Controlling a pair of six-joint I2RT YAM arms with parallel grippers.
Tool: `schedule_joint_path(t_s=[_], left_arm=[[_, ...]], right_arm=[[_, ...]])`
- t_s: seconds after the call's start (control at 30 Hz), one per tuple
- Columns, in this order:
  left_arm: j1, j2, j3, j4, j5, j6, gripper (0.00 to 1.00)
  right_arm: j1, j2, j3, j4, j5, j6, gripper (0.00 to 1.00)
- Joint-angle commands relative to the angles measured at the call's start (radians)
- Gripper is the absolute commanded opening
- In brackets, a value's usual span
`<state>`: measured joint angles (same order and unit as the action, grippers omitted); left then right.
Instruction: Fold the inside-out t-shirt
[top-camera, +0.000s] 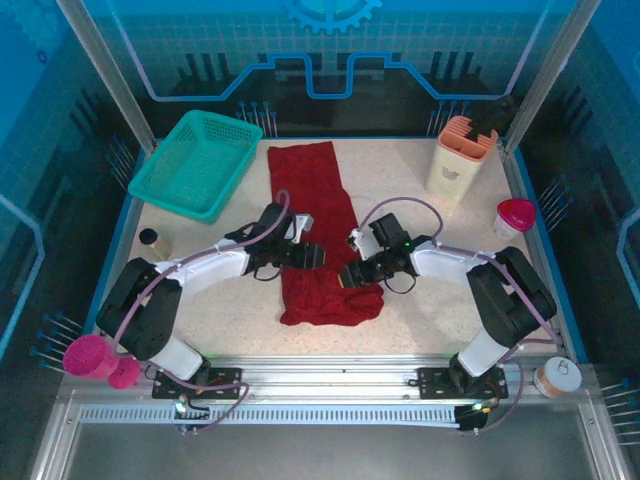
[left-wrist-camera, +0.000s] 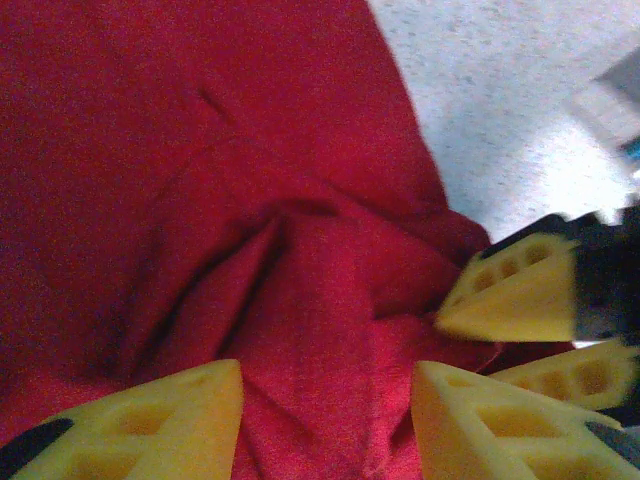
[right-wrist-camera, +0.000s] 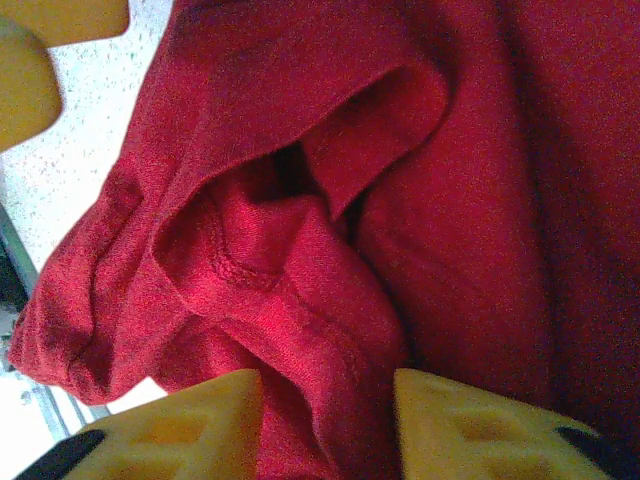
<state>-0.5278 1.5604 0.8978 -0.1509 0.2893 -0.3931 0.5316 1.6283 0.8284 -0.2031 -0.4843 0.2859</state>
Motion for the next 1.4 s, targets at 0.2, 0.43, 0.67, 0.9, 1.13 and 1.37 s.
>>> schedule_joint_path(t_s=[0.2,0.43,0.67,0.9,1.13,1.37], left_arm=[[-0.037,0.182,0.172,-0.069,-0.007,0.138,0.5],[-0.06,0.221,0.275,-0.154,-0.045,0.243,0.08],[-0.008,0.121,0.292,-0.141,-0.025,0.135,0.0],[0.025,0.041,0.321,-0.11,0.002,-0.031,0.0],[0.032,0.136,0.376,-0.062,0.053,-0.095,0.32],[-0.085,-0.062,0.181,-0.269,-0.037,-0.09,0.51]], right_arm=[[-0.003,-0.097,-0.04,0.162,-0.185,-0.003,0.0],[-0.067,-0.18,-0.145,0.519,-0.36,0.284,0.0],[-0.067,-0.235,-0.133,0.253,-0.221,0.107,0.0],[-0.107,-0.299,-0.095,0.104,0.038,0.059,0.0],[-0.202,-0.155,-0.042,-0.011,0.176,0.163,0.23],[-0.088,-0.232,0.07,-0.292,0.254,0.018,0.46]])
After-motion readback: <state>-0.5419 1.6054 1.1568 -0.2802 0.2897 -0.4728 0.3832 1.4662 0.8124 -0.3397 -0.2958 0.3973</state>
